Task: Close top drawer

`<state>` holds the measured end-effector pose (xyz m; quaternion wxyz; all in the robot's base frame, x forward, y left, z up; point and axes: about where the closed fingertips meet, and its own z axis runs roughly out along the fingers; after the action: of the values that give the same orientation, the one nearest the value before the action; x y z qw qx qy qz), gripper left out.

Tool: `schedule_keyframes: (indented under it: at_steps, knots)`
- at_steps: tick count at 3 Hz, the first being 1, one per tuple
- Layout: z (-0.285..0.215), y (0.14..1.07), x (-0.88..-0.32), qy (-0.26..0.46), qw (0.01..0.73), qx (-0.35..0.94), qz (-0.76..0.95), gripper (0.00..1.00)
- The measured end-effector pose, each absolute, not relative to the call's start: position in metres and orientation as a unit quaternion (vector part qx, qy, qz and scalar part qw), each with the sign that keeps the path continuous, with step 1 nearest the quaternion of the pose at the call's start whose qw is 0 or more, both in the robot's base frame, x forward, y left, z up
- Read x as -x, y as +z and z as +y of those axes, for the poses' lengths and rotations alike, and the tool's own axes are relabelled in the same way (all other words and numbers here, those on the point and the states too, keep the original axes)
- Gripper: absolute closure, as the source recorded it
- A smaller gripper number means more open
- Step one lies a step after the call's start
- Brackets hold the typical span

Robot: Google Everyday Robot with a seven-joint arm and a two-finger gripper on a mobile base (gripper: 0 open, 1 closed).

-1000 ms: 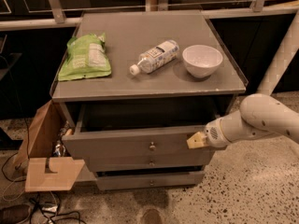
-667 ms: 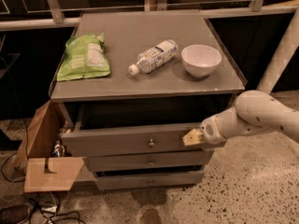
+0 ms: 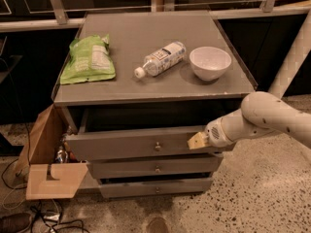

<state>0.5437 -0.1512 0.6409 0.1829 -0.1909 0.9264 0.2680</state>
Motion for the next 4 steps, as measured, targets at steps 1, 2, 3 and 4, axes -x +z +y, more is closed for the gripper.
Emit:
schedule_keyframes:
  at_steps: [1, 2, 3, 4]
  knots:
    - [-0.136, 0.664, -0.548, 0.289, 0.215, 0.209, 0.909, 1.00]
    - [-0.115, 0.689, -0.555, 0.299, 0.234, 0.242, 0.893, 1.00]
    - [-0.104, 0.702, -0.568, 0.293, 0.235, 0.263, 0.889, 1.00]
    - [-0.103, 0.702, -0.568, 0.293, 0.236, 0.264, 0.888, 1.00]
